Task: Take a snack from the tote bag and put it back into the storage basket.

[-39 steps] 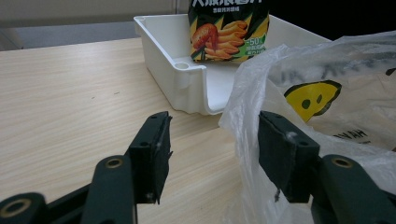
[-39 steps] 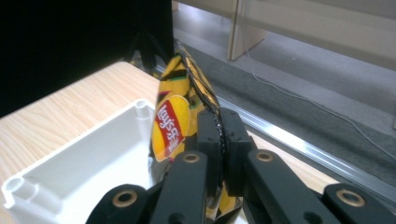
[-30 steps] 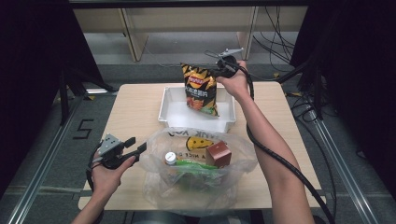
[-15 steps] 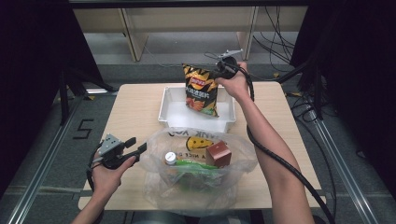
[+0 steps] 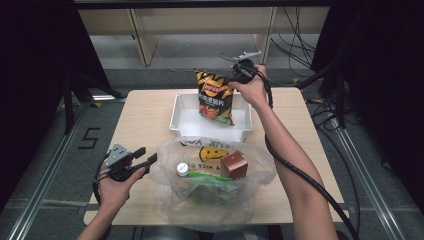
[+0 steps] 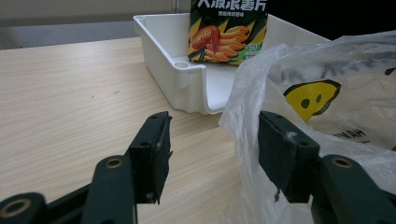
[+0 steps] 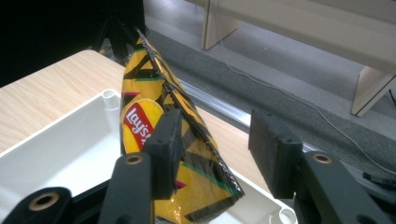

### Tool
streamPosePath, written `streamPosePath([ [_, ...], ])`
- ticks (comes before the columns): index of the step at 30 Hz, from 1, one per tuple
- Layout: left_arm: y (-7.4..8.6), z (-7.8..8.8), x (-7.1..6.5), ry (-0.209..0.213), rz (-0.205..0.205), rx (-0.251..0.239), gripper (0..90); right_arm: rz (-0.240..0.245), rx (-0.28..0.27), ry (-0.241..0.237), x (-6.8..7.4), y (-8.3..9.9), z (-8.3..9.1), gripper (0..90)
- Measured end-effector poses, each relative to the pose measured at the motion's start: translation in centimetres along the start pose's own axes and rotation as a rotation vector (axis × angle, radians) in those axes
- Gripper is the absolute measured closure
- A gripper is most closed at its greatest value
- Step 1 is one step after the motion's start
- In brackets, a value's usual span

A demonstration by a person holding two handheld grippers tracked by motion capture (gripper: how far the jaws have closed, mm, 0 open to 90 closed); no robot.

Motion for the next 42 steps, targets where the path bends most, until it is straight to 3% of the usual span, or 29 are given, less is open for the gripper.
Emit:
streamPosePath([
  [10,-0.1,0.1,0.0,-0.007,0.002,-0.002,44.6,-0.047,-0.038,0.027,-0.5,-0.3,1.4,50.6],
  [13,-0.1,0.1,0.0,-0.007,-0.001,-0.001,44.6,-0.066,-0.038,0.016,-0.5,-0.3,2.2,51.3],
  [14,-0.1,0.1,0.0,-0.003,-0.001,-0.006,44.6,-0.052,-0.050,0.021,-0.6,-0.3,2.4,51.4],
  [16,-0.2,0.1,0.0,-0.005,-0.003,-0.006,44.6,-0.085,-0.034,0.013,-0.5,-0.2,3.0,51.8],
  [20,-0.1,0.2,0.0,-0.010,0.000,-0.004,44.6,-0.085,-0.053,0.019,-0.8,-0.2,3.7,53.0],
  [24,-0.2,0.2,0.0,-0.009,-0.002,-0.007,44.6,-0.117,-0.038,0.001,-0.9,0.3,4.8,59.2],
  [25,-0.2,0.2,0.0,-0.010,-0.001,-0.008,44.6,-0.110,-0.053,0.001,-0.9,0.4,4.9,61.6],
  [28,-0.2,0.2,0.0,-0.007,0.000,-0.011,44.6,-0.134,-0.028,-0.020,-0.8,1.1,5.6,72.0],
  [34,-0.2,0.2,0.0,-0.010,-0.004,-0.008,44.6,-0.107,0.014,-0.061,-0.1,2.7,5.9,87.9],
  [40,-0.2,0.2,0.0,-0.010,-0.004,-0.006,44.6,-0.085,0.068,-0.093,1.1,4.2,5.3,90.0],
  [42,-0.1,0.2,0.1,-0.012,0.001,-0.006,44.7,-0.068,0.064,-0.095,1.3,4.4,4.9,90.0],
])
Point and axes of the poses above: each handheld gripper's, and its own axes: z roughly backward along the jaws, y roughly out of its underside, x roughly to its left, the point moved 10 cm from there along -z, roughly forward along the jaws, and after that the axes turned 12 degrees about y, right-handed, at the moved point
